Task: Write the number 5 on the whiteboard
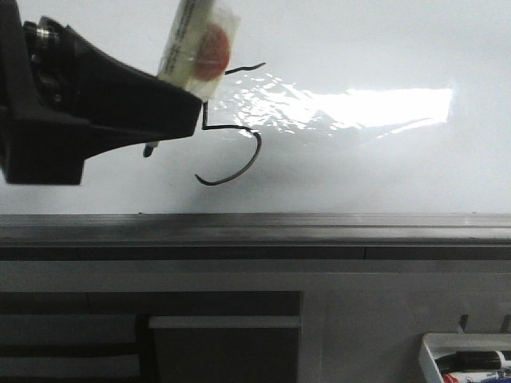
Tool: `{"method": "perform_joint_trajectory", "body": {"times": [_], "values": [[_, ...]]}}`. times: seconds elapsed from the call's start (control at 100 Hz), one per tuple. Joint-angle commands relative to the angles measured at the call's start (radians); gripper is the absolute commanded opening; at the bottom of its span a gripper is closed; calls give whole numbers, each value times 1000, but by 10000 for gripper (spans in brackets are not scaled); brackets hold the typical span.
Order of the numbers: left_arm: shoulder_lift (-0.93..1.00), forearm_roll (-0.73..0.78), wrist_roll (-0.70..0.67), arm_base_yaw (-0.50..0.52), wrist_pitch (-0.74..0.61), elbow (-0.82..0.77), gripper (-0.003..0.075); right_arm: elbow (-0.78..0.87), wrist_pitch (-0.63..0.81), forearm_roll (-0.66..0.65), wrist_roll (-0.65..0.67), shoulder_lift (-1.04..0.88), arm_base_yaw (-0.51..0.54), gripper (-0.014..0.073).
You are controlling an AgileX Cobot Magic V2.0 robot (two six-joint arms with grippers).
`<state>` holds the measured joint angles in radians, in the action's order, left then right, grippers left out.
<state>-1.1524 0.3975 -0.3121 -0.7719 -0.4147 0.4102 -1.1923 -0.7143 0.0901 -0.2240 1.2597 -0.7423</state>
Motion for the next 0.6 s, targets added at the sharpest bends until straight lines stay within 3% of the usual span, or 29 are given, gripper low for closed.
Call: {"method": "perform_joint_trajectory", "body": {"times": [0.0, 0.18, 0.38, 0.59], "values": [[34, -162, -53, -3, 24, 30, -20, -40, 70, -109, 40, -64, 44, 507], [54, -477, -53, 40, 237, 80, -20, -39, 74, -119, 48, -170, 107, 407], [41, -532, -53, 98, 299, 114, -20, -38, 70, -119, 48, -232, 109, 311], [-36, -557, -53, 137, 284, 115, -20, -38, 55, -117, 48, -232, 109, 302]]}}
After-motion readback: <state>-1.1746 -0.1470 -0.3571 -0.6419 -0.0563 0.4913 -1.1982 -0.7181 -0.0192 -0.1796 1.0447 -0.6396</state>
